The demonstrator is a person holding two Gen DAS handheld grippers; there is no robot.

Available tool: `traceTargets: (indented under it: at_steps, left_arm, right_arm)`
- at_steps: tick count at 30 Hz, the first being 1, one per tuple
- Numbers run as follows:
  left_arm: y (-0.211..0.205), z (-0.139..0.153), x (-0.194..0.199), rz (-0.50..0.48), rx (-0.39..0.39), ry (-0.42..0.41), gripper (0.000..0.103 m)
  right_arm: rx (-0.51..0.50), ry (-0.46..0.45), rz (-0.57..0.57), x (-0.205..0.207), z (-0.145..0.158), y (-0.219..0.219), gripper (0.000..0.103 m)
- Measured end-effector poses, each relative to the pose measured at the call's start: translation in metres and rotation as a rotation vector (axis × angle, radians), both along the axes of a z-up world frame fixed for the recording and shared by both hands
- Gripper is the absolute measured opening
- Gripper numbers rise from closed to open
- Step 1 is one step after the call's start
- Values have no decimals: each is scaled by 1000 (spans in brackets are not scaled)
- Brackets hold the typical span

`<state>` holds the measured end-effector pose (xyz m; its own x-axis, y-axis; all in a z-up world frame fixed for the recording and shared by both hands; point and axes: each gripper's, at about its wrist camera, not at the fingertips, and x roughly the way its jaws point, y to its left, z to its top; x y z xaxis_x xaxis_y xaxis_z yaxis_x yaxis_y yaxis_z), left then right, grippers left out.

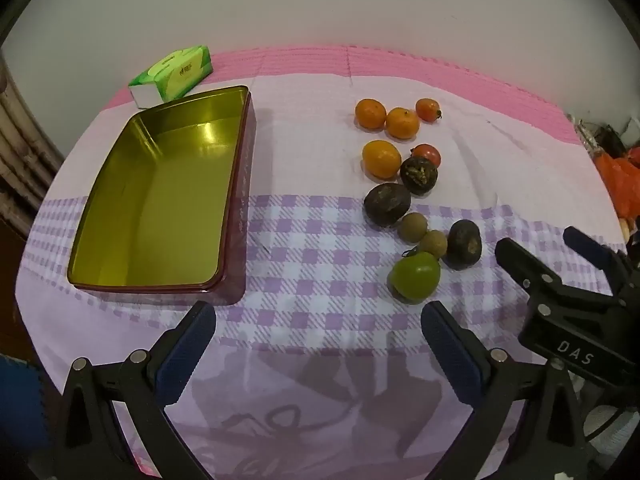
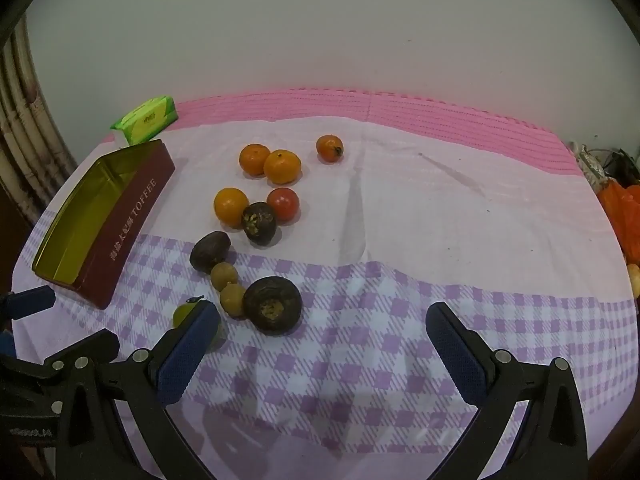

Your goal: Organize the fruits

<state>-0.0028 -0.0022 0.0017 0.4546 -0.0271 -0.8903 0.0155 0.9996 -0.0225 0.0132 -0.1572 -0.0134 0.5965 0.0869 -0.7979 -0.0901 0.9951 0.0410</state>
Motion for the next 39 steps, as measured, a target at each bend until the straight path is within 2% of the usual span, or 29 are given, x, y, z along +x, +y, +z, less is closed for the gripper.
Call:
traceTargets:
  at_steps: [8, 25, 31, 39]
  left_arm:
    - [0, -1, -1, -38, -66, 4, 102]
    - [-5, -9, -3, -67, -37, 19, 102]
    - [-2, -10, -2, -34, 1, 26, 102]
    - [3, -10, -1, -4, 8, 30, 101]
  right_arm:
    - [3, -3, 2, 1, -3, 3, 103]
    - [4, 0, 4, 1, -2, 3, 103]
    - [4, 1, 4, 1, -2, 4, 103]
    - [5, 2, 9, 0, -1, 5, 103]
